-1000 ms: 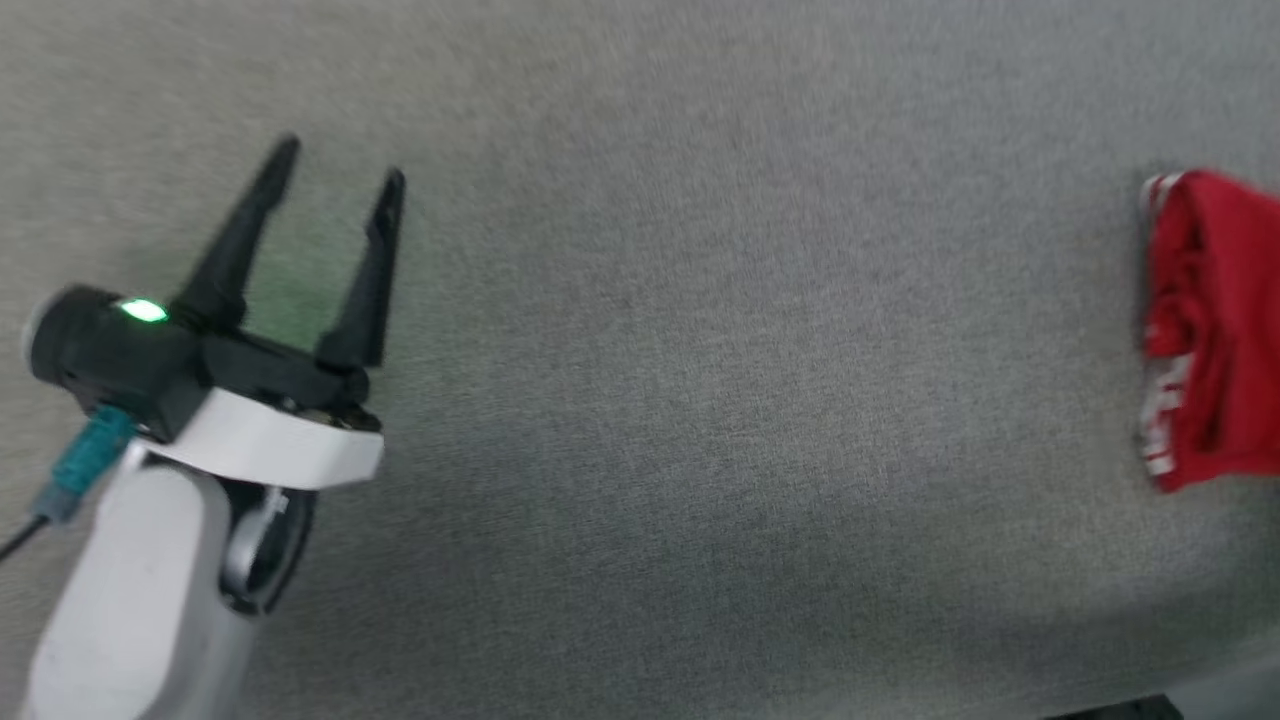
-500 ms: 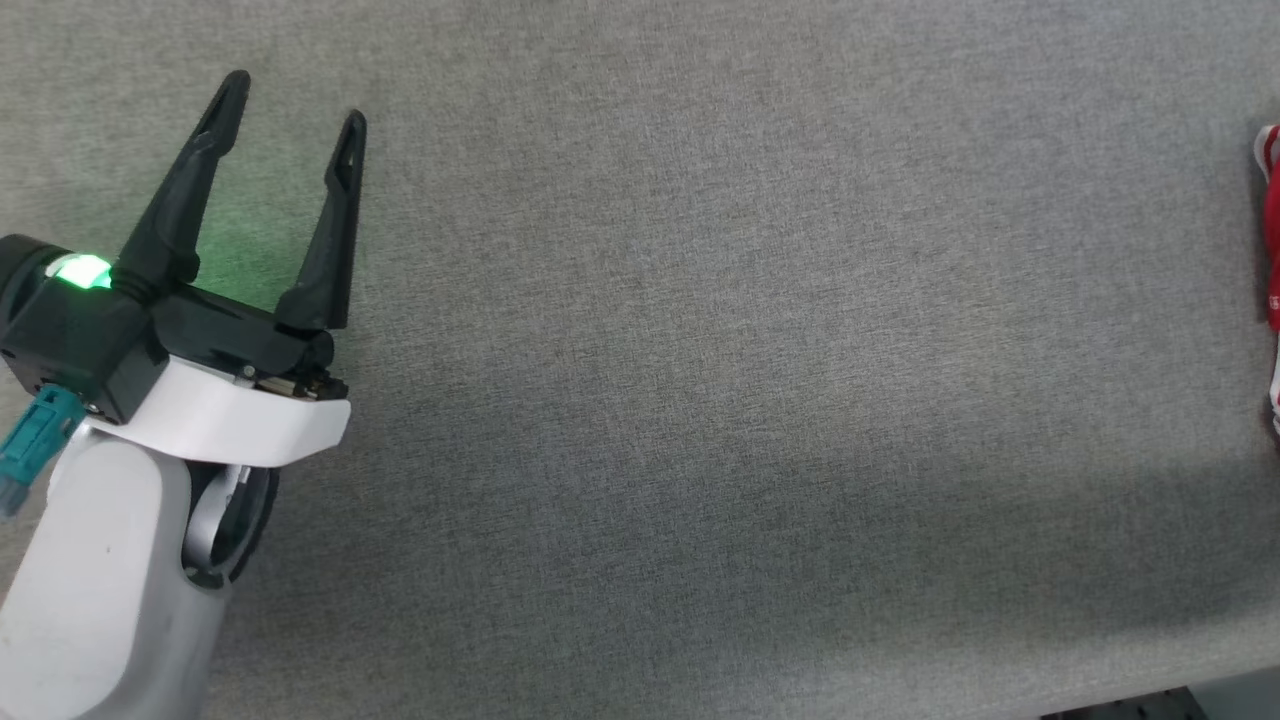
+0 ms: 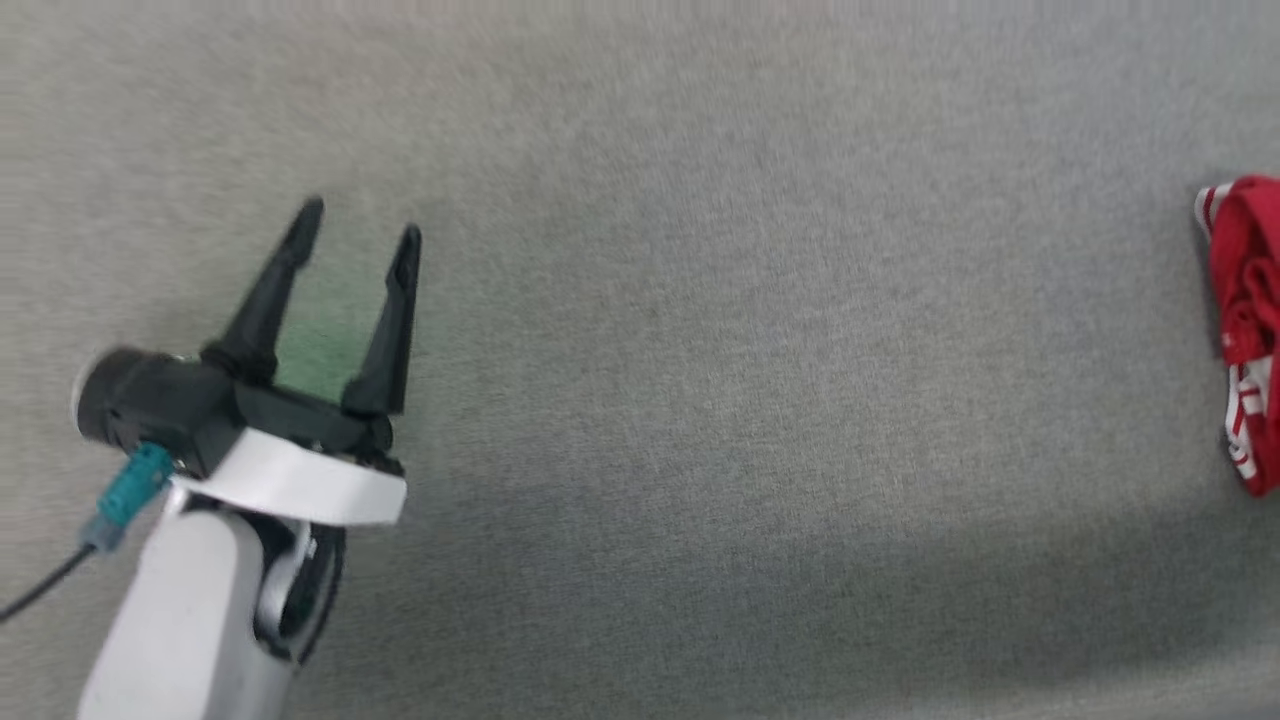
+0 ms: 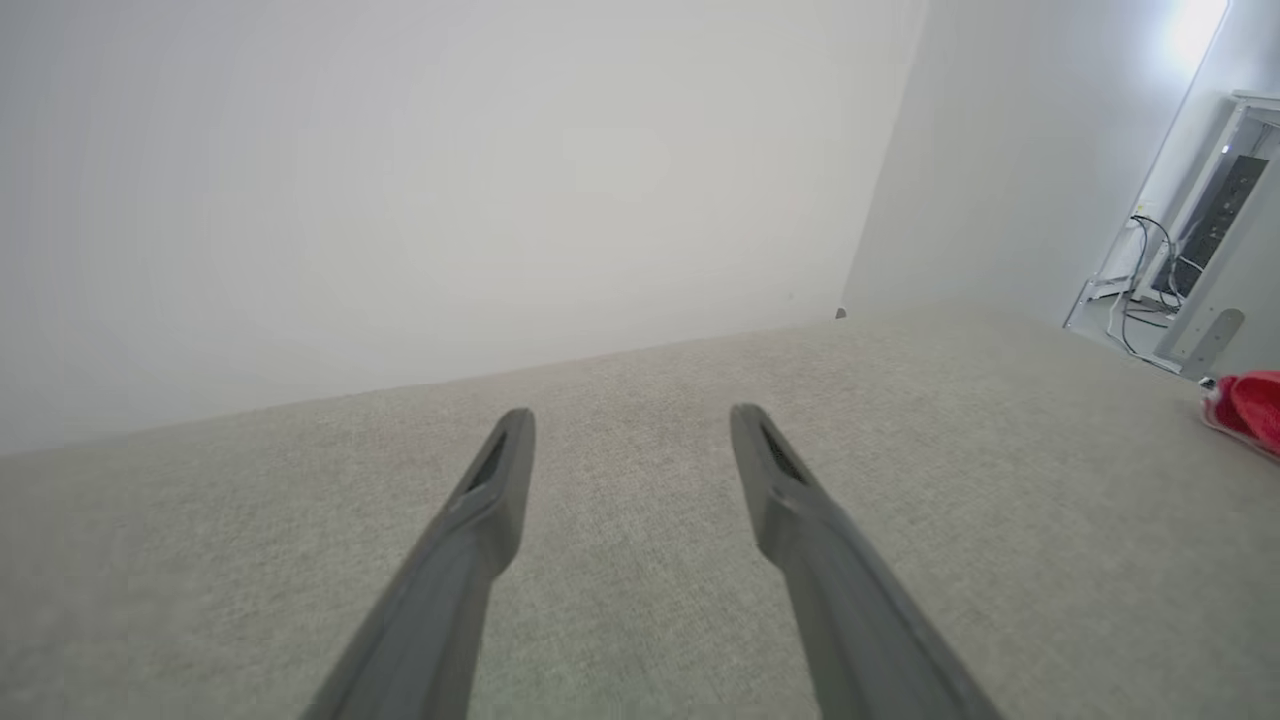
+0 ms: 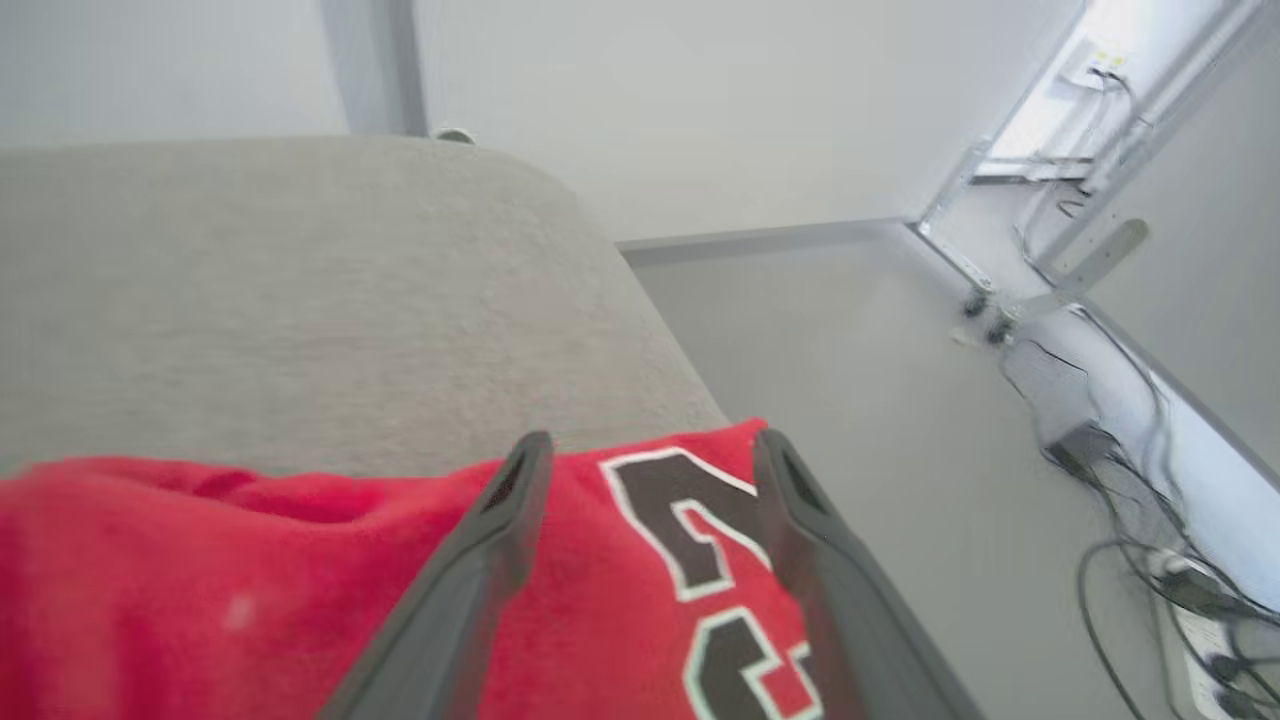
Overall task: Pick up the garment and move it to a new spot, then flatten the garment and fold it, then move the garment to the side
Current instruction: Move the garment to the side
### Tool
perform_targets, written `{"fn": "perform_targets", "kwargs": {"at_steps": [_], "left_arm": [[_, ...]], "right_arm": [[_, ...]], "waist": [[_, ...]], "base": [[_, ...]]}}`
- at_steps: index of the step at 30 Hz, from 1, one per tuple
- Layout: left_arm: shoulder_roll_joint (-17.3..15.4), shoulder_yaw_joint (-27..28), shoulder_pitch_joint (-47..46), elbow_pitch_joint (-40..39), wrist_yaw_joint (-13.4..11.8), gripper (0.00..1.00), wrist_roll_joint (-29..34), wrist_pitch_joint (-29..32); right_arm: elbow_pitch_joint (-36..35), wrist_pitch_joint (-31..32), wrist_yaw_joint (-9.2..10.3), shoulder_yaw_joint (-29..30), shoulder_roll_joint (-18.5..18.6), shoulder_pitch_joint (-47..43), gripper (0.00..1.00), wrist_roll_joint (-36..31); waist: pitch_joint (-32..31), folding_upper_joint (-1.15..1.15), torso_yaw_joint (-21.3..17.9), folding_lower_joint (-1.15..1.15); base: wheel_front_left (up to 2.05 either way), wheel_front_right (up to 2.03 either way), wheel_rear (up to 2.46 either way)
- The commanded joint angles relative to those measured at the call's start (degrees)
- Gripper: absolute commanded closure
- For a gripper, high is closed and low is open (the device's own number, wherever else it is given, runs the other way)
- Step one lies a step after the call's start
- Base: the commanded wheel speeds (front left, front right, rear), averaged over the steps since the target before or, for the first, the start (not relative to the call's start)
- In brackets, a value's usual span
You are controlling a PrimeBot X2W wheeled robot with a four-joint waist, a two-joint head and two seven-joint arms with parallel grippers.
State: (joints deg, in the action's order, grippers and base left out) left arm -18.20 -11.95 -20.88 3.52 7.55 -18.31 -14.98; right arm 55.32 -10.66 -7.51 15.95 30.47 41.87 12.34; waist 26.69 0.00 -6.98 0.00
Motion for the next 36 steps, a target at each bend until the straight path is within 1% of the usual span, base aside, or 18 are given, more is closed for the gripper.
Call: {"fn": "perform_targets", "kwargs": {"at_steps": [1,3,7,9,13,17,22,26,30,36], "left_arm": [[0.79,0.57,1.93,0.93,-0.16,0.00,-0.82,-0.26],[2.10,1.28,3.90,2.06,-0.16,0.00,-1.74,-0.26],[3.47,3.07,8.46,3.82,-0.16,0.00,-2.47,-0.26],[4.10,3.77,10.54,4.76,-0.16,0.00,-2.33,-0.26],[4.71,4.74,14.17,6.97,-0.16,0.00,-1.84,-0.26],[5.18,5.51,16.61,8.23,-0.16,0.00,-1.68,-0.26],[5.65,6.99,20.71,8.77,-0.16,0.00,-1.67,-0.26],[5.94,7.65,23.66,8.20,-0.16,0.00,-1.51,-0.26],[6.36,8.16,25.46,6.97,-0.16,0.00,-1.07,-0.26],[7.39,8.45,27.33,5.30,-0.16,0.00,-0.94,-0.26]], "right_arm": [[-1.62,-1.09,0.04,-2.10,-1.05,-2.00,0.00,1.44],[-4.07,-1.97,0.04,-5.04,-2.04,-4.14,0.00,3.08],[-10.32,-3.42,0.04,-13.03,-4.71,-8.63,0.00,5.45],[-12.57,-3.88,0.05,-16.56,-5.38,-10.80,0.00,6.01],[-15.71,-4.41,0.05,-20.84,-7.91,-13.79,0.00,7.74],[-17.81,-4.50,0.05,-20.73,-9.38,-16.27,0.00,9.02],[-24.53,-4.53,0.05,-18.57,-11.88,-22.04,0.00,9.71],[-29.42,-4.54,0.03,-18.20,-13.89,-27.31,0.00,9.57],[-33.79,-4.55,0.03,-17.79,-15.35,-32.25,0.00,8.94],[-39.98,-4.55,0.03,-14.22,-16.91,-39.55,0.00,8.57]], "waist": [[-3.85,0.00,1.70,0.00],[-6.17,0.00,2.51,0.00],[-10.62,0.00,3.41,0.00],[-12.48,0.00,3.70,0.00],[-16.11,0.00,4.75,0.00],[-18.98,0.00,5.75,0.00],[-23.19,0.00,6.66,0.00],[-25.88,0.00,7.10,0.00],[-27.00,0.00,7.91,0.00],[-28.12,0.00,9.58,0.00]], "base": [[0.00,0.00,0.00],[0.00,0.00,0.00],[0.00,0.00,0.00],[0.00,0.00,0.00],[0.00,0.00,0.00],[0.00,0.00,0.00],[0.00,0.00,0.00],[0.00,0.00,0.00],[0.00,0.00,0.00],[0.00,0.00,0.00]]}}
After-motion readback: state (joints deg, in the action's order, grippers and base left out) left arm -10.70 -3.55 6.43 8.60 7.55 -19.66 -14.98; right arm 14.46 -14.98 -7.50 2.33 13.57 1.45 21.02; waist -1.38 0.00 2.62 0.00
